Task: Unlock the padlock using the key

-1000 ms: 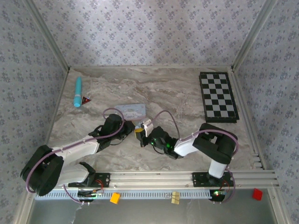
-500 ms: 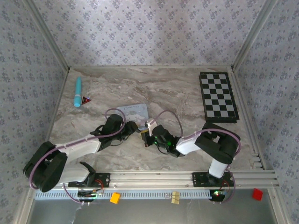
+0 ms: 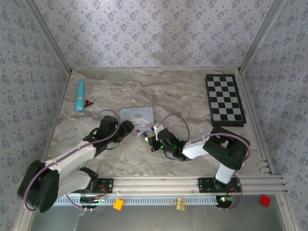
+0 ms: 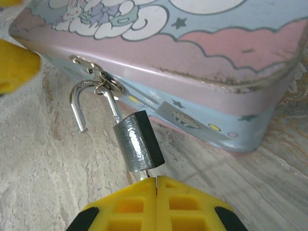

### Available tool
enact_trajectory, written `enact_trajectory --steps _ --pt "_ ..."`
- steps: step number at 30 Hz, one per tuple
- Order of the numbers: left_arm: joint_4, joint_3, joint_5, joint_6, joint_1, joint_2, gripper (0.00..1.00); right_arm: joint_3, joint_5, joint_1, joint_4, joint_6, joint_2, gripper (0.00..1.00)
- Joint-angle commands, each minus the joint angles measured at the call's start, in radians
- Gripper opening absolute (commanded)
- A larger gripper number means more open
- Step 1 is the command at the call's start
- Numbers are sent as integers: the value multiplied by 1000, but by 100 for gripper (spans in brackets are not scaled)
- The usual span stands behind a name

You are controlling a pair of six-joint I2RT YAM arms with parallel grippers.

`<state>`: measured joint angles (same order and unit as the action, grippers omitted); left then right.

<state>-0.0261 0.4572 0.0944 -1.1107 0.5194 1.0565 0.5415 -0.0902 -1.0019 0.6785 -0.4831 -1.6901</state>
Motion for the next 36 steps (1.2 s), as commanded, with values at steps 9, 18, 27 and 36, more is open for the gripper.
enact_trajectory --steps 9,18,27,36 --pt "-196 124 -84 211 -101 10 71 6 -57 -17 -116 -8 62 0" --pt "-178 199 -76 330 -117 131 72 0 279 117 17 -115 23 30" --pt "-78 221 36 313 -89 270 71 116 294 139 -64 -86 -67 43" --pt "-40 228 13 240 32 321 70 117 323 208 -62 -84 -92 44"
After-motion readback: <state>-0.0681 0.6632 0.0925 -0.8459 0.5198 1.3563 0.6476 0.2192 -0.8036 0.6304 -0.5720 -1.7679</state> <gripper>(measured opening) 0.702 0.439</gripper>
